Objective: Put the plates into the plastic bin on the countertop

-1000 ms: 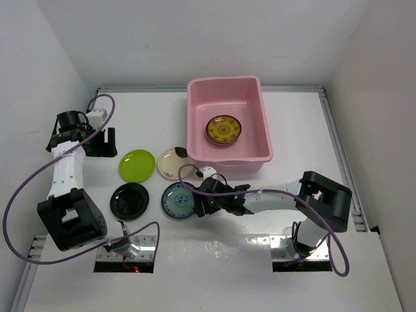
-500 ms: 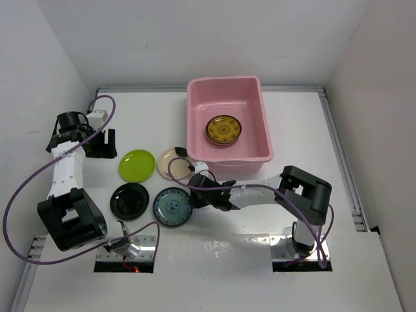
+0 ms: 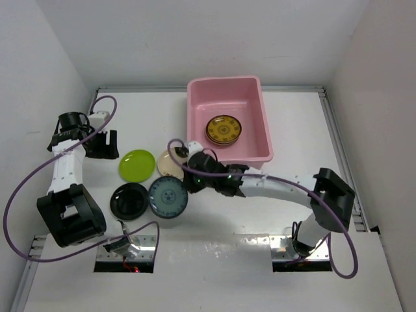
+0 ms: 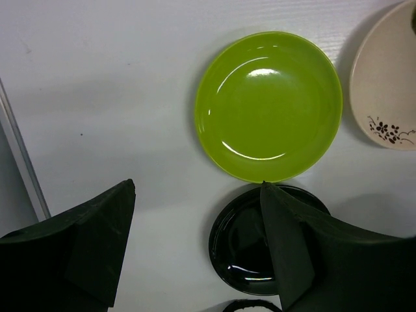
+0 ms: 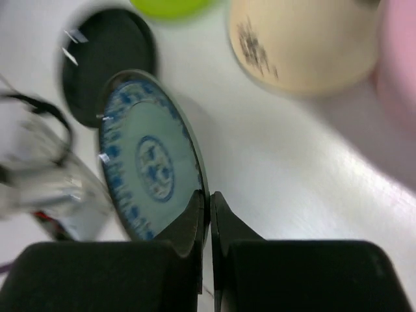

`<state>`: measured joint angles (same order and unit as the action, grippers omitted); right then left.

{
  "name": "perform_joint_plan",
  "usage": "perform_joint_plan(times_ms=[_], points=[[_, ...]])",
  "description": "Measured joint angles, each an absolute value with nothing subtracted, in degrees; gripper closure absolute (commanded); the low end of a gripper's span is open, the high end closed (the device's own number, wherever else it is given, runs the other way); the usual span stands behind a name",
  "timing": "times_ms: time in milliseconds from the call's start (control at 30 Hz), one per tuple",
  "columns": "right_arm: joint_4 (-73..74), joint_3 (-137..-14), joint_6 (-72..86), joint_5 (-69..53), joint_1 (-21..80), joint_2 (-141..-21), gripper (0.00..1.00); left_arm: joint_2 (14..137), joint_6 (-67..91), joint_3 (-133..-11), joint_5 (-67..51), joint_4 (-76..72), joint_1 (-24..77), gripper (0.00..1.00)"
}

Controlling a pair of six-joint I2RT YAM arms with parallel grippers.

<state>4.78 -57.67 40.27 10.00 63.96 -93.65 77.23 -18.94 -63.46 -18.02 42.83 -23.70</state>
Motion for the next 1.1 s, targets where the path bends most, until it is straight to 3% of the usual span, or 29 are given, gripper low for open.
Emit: perform_joint_plan(times_ms=[300, 633, 933, 967, 1000, 1067, 1100], points=[[9.32, -73.87, 38.52, -0.27, 47.62, -91.37, 1.0, 84.88, -18.06, -70.81, -21.76, 42.96, -17.43, 0.23], [13.91, -76.42, 36.91, -1.34, 19.64, -94.7, 1.0, 97.56, -16.93, -81.34, -22.0, 40.53, -1.72, 0.23], [18.57, -84.42, 35.51, -4.56, 14.63, -111.55, 0.99, 111.0, -16.88, -84.4, -24.62, 40.66, 5.28, 0.23], [19.07, -85.56, 35.33, -4.75, 14.59, -113.03, 0.95, 112.14, -16.86, -84.84, -24.99, 40.64, 5.32, 0.23], [19.53, -86.78, 35.22, -4.91, 14.59, -114.28, 0.78, 113.01, -16.86, -85.1, -25.28, 40.53, 5.32, 0.23], [20.27, -89.06, 34.61, -5.17, 14.59, -116.11, 0.55, 114.37, -16.86, -85.3, -25.67, 40.53, 5.32, 0.23], [20.78, -89.95, 34.2, -5.19, 14.59, -116.51, 0.36, 114.78, -16.86, -85.3, -25.8, 40.6, 5.34, 0.23]])
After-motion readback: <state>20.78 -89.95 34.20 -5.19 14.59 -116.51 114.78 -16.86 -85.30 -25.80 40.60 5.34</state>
